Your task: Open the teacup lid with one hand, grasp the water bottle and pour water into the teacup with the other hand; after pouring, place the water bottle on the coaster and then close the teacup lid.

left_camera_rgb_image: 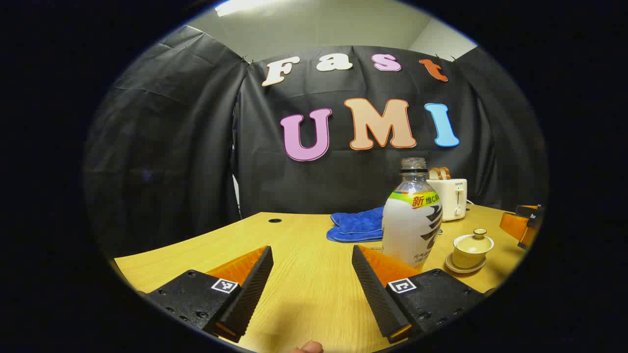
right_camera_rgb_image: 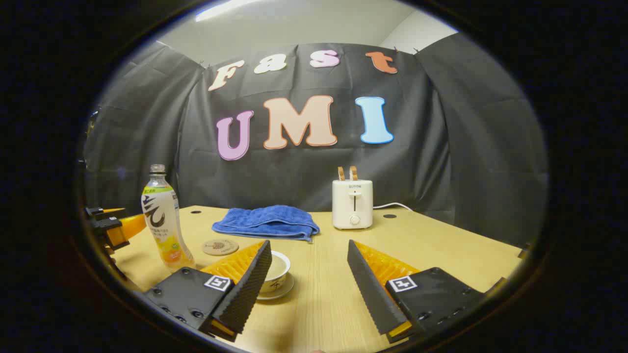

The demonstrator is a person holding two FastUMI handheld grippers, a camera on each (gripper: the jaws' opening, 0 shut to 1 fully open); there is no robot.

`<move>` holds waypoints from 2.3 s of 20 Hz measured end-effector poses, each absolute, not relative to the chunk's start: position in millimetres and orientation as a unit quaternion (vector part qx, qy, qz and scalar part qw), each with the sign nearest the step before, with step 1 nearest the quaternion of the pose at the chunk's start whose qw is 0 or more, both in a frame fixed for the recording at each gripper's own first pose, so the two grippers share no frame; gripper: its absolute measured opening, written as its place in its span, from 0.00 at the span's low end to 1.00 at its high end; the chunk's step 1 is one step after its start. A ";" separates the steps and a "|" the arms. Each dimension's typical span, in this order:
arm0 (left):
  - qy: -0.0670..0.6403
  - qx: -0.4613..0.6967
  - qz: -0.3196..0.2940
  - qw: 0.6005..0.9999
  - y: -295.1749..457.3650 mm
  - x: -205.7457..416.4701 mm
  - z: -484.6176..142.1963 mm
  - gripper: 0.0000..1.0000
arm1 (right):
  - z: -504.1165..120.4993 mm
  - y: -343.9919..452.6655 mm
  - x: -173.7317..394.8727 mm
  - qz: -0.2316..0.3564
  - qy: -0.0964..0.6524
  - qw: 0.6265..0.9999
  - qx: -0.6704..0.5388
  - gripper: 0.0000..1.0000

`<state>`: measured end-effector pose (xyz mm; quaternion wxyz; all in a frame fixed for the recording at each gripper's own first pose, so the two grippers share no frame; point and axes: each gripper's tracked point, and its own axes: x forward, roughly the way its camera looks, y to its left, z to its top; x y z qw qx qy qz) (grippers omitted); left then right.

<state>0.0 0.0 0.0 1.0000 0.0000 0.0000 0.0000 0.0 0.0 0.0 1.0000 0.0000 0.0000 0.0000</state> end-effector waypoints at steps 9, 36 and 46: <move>0.000 0.000 0.001 1.000 0.2 0.1 -1.0 0.95 | 0.0 1.3 0.5 0.004 0.000 1.000 0.000 1.00; 0.000 -0.001 0.001 1.000 -0.1 -1.1 -1.2 0.95 | -3.9 6.4 8.1 0.025 0.017 1.000 -0.006 1.00; 0.001 -0.001 0.001 1.000 -1.3 -0.2 -0.8 0.95 | 7.6 36.2 23.4 0.089 0.036 0.995 -0.012 1.00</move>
